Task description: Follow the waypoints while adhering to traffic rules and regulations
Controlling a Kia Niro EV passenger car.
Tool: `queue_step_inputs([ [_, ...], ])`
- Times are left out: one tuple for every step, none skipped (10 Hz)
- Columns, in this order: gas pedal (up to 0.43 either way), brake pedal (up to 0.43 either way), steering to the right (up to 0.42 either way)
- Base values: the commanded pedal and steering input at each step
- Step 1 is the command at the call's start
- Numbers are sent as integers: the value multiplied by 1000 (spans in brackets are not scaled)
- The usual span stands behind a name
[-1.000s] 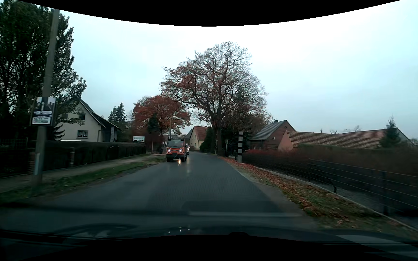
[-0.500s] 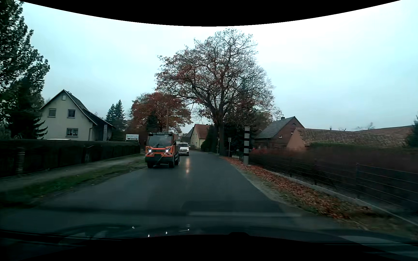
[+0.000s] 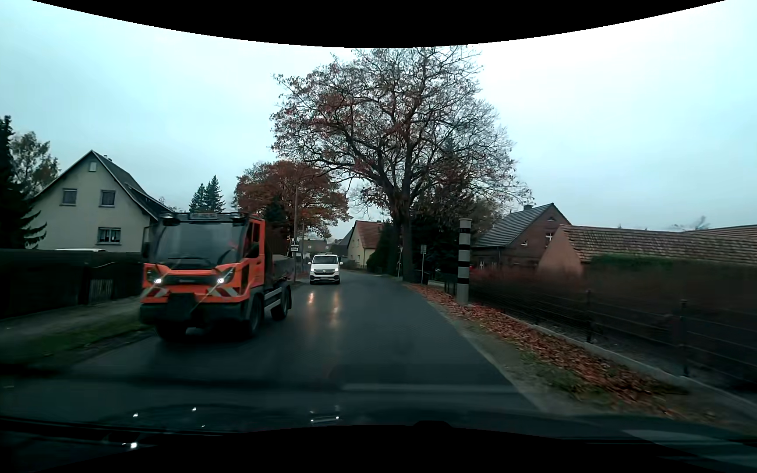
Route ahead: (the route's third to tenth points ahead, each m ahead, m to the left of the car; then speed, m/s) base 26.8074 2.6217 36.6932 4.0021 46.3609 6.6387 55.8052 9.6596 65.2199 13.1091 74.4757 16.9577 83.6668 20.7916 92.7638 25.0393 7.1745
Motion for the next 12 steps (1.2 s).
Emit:
queue_step_inputs([
  [118,0,-11],
  [118,0,-14],
  [118,0,-15],
  [118,0,-15],
  [118,0,-15],
  [118,0,-15],
  [118,0,-14],
  [118,0,-14],
  [118,0,-14],
  [118,0,-14],
  [118,0,-14],
  [118,0,-14],
])
